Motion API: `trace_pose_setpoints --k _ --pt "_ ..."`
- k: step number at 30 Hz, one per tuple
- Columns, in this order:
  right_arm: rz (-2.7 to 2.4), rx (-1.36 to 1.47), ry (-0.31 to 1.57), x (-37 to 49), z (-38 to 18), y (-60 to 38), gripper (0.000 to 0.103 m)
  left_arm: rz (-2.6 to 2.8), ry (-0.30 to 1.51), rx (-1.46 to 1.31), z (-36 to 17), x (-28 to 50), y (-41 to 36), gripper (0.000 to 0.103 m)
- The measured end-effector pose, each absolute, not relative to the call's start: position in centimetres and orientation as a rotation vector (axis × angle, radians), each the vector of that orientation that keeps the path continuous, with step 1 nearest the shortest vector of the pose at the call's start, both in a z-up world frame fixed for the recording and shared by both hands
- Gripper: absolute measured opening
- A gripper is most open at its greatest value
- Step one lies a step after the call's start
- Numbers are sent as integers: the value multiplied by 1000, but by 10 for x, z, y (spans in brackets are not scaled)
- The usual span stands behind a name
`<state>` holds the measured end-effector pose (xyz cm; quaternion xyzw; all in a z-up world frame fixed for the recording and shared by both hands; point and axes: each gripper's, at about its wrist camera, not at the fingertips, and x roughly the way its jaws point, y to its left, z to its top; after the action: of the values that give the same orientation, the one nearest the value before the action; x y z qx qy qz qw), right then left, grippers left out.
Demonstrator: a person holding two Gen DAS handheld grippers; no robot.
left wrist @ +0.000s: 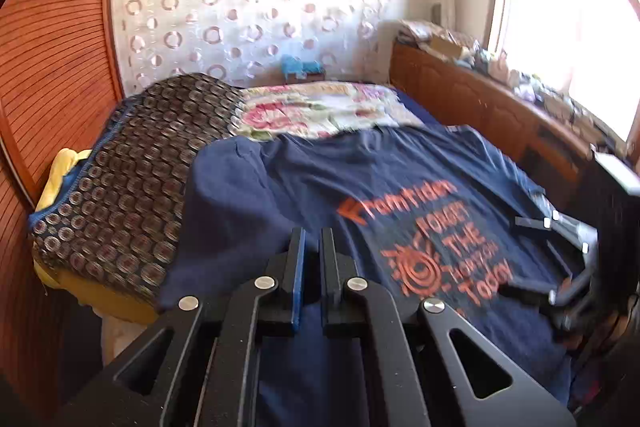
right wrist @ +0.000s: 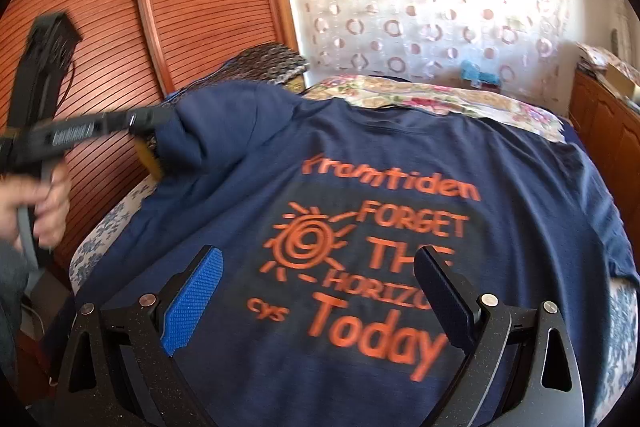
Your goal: Fold small clothes
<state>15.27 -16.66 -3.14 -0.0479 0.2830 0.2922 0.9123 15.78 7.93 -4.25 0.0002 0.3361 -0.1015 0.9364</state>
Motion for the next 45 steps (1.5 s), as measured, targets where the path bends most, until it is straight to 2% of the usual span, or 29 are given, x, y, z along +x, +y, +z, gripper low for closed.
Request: trace_pose_setpoints --k 6,7,8,9,11,17,20,22,31,39,44,45 --pt "558 -75 605 156 -37 -180 97 -187 650 -11 -43 131 83 30" --pt "556 -75 606 155 -38 -179 97 -181 643 -18 -43 124 88 46" --pt "557 -76 608 156 -37 -179 97 -175 636 -22 -43 117 91 56" --pt "560 -78 608 155 -37 -176 97 -164 634 -20 -44 114 96 61" --pt "563 -101 606 156 -34 -171 97 -140 631 -16 -48 105 104 78" --pt "650 -125 614 163 -27 -142 97 -116 667 -39 -61 90 133 82" --pt "722 -141 617 167 -25 -118 92 -102 659 -46 -63 82 143 82" --pt "778 -149 630 171 -24 -97 81 -94 649 -56 -63 75 150 82" --pt "1005 -234 664 185 -30 11 63 -26 616 -61 -65 51 172 82" --pt "1048 -380 696 199 -58 88 54 0 613 -107 -75 37 189 82" --pt "994 -466 731 205 -83 122 37 -1 617 -115 -79 35 192 82" --pt "992 -456 733 207 -82 125 29 -2 618 -114 -80 35 191 82"
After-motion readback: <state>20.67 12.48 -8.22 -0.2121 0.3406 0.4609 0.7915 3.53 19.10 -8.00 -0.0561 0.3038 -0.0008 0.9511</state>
